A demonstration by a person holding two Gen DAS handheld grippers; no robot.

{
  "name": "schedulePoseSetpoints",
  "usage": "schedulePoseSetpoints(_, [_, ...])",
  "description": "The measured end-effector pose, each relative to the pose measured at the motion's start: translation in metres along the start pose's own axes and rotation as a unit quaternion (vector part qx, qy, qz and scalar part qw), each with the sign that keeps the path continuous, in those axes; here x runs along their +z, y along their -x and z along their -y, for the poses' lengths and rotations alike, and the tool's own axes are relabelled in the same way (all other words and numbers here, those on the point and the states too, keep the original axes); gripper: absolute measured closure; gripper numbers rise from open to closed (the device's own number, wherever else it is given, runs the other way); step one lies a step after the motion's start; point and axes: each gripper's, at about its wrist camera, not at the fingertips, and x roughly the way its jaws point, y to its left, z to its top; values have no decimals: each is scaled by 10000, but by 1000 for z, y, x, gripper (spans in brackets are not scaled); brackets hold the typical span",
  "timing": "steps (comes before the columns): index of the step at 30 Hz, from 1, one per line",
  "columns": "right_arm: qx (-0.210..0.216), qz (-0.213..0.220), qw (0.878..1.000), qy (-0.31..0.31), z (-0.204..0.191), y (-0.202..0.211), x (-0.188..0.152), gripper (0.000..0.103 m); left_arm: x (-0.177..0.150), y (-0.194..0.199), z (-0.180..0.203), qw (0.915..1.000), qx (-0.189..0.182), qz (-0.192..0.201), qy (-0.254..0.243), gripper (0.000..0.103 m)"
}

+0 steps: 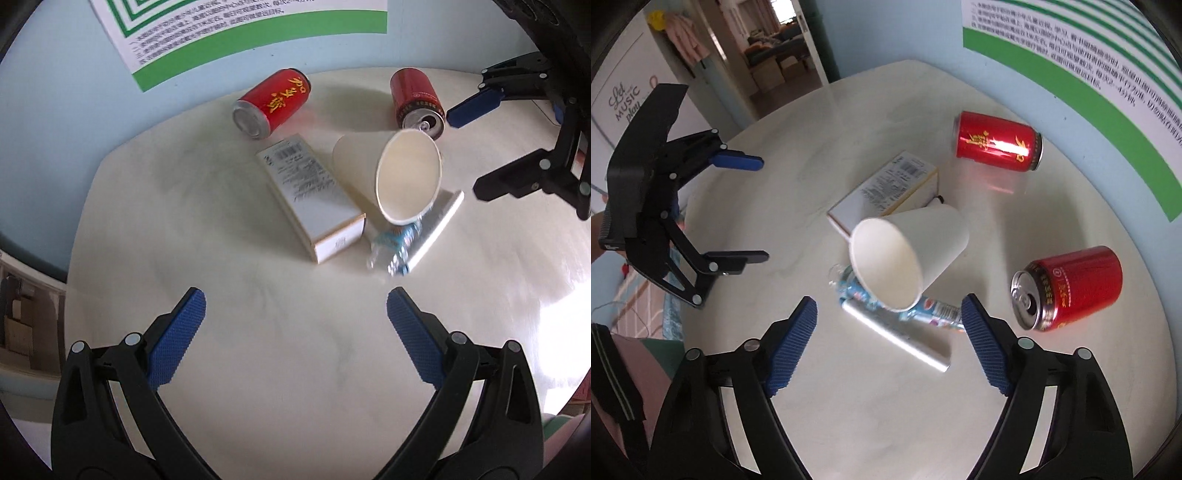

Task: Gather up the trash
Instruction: 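Bring both open tools back over the table, then grasp the white box with the left tool while the right tool grasps the paper cup rim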

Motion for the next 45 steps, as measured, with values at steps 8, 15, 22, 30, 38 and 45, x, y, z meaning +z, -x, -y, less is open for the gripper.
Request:
schedulePoseSetpoints(8, [255, 0, 9997, -59, 29, -29, 13, 45, 36, -51, 8, 9996, -95, -163, -214, 7])
schedulePoseSetpoints(15, [361, 97, 9991, -197, 46, -38, 12, 81, 51, -71, 15, 9998, -119, -140, -109, 7])
schedulePoseSetpoints(22, [535, 312, 9968, -513, 63, -30, 3, 94, 50, -87, -4, 9957, -736, -424, 375, 47])
schedulePoseSetpoints(30, [652, 507, 9943, -674, 69, -17, 1, 99, 42, -63, -10, 9989, -361, -282, 131, 56])
schedulePoseSetpoints(38, [739, 690, 9934, -536, 54, -1, 12, 99, 40, -33, -22, 9992, -196, -177, 295, 56])
schedulePoseSetpoints(45, [883, 834, 9925, -156, 22, 19, 26, 99, 13, 6, -38, 9984, 78, -31, 563, 56])
